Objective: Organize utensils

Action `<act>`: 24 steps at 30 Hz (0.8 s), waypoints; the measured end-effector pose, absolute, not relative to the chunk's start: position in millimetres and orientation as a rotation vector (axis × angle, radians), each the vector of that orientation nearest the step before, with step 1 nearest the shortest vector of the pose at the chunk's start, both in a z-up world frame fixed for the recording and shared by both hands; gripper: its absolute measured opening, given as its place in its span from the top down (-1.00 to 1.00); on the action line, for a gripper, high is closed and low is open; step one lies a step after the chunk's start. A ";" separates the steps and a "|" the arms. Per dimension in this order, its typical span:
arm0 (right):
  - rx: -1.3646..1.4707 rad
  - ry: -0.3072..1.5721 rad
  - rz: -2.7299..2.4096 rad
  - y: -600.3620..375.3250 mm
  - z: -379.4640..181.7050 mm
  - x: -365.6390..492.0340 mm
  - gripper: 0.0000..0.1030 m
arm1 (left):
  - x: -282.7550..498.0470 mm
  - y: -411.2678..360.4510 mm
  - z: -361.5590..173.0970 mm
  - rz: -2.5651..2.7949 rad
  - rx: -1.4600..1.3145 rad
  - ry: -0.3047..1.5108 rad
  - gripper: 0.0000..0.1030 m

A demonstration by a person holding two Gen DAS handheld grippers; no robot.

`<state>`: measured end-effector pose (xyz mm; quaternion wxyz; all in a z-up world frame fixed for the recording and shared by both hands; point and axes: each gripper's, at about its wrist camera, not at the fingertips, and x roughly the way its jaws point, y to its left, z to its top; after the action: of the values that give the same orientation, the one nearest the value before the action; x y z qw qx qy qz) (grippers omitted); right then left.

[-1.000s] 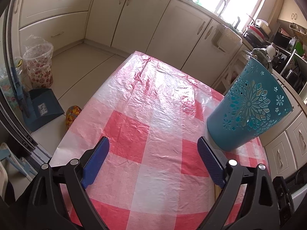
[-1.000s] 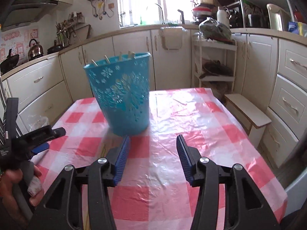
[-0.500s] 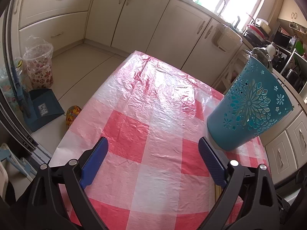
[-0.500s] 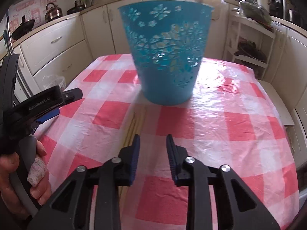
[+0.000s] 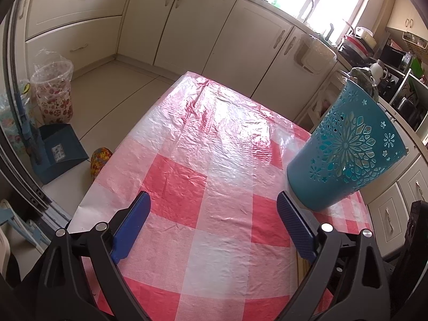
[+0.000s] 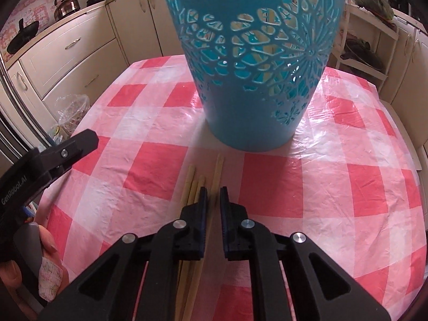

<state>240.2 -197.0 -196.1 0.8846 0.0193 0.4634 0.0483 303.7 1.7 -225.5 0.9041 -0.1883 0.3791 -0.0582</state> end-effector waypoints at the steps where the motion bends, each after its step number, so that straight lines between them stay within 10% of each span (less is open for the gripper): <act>1: 0.016 0.963 0.101 -194.6 -195.4 237.7 0.80 | 303.7 1.9 -225.6 -0.120 -0.390 0.783 -0.77; 24: 0.214 0.926 0.044 -279.1 -193.2 170.3 0.88 | 273.5 -82.5 -228.8 -0.286 0.003 0.930 -0.77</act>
<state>170.3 -279.1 -193.2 0.8890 0.1029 0.4457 0.0211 273.5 -82.5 -228.8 0.8841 0.0017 0.4467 -0.1375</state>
